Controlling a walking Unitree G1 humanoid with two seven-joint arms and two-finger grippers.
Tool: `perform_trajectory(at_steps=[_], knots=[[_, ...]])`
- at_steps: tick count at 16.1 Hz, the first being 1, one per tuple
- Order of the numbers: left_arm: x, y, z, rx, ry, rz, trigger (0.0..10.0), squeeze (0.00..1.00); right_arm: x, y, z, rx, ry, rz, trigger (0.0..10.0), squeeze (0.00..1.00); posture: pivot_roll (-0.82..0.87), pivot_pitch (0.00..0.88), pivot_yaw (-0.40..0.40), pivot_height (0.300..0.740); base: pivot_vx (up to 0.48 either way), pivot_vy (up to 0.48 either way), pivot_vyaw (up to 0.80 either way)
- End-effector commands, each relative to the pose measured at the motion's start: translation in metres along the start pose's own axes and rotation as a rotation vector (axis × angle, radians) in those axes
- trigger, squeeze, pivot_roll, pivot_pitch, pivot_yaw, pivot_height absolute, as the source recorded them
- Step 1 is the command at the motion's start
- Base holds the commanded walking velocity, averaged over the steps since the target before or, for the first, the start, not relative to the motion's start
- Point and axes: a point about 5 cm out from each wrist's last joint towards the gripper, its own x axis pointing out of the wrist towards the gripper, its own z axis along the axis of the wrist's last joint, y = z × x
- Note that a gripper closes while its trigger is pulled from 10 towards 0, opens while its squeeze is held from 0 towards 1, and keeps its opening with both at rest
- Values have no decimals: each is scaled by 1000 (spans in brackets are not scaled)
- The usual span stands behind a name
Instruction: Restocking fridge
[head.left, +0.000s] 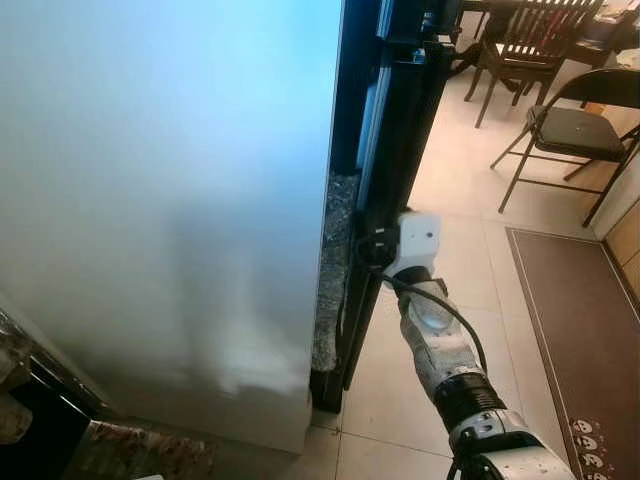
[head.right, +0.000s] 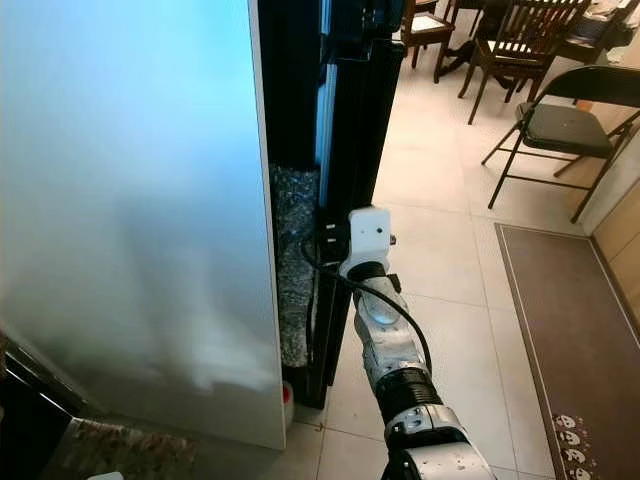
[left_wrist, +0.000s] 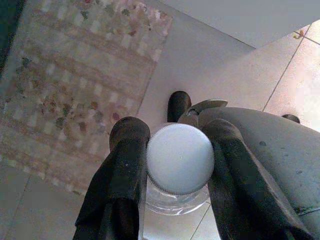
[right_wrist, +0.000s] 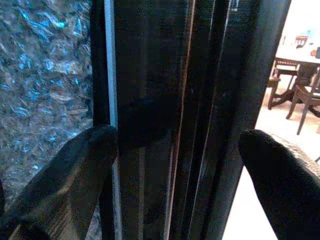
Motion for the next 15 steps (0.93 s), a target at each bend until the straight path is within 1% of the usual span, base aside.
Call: perform_trajectory(at_steps=[1, 4, 6, 9, 15], knots=[[0, -1, -2, -8, 6, -7, 10000, 0, 4, -3, 6, 2, -21, -12, 10000, 0, 10, 0, -44, 740, 0, 0, 0], [0, -2, -3, -7, 7, -9, 10000, 0, 5, -11, 9, -6, -39, -46, 10000, 0, 8, 0, -44, 740, 0, 0, 0], [-1, -2, -3, -4, 8, -12, 10000, 0, 3, -18, 6, -12, -33, -86, 10000, 0, 9, 0, -44, 740, 0, 0, 0], [-1, -2, -3, -2, 8, -14, 10000, 0, -4, -36, 3, -33, -33, -172, 10000, 0, 6, 0, -46, 740, 0, 0, 0], [0, -2, -3, 5, 11, -22, 10000, 0, -24, -72, -11, -75, 10, -306, 10000, 0, -7, 0, -44, 740, 0, 0, 0]])
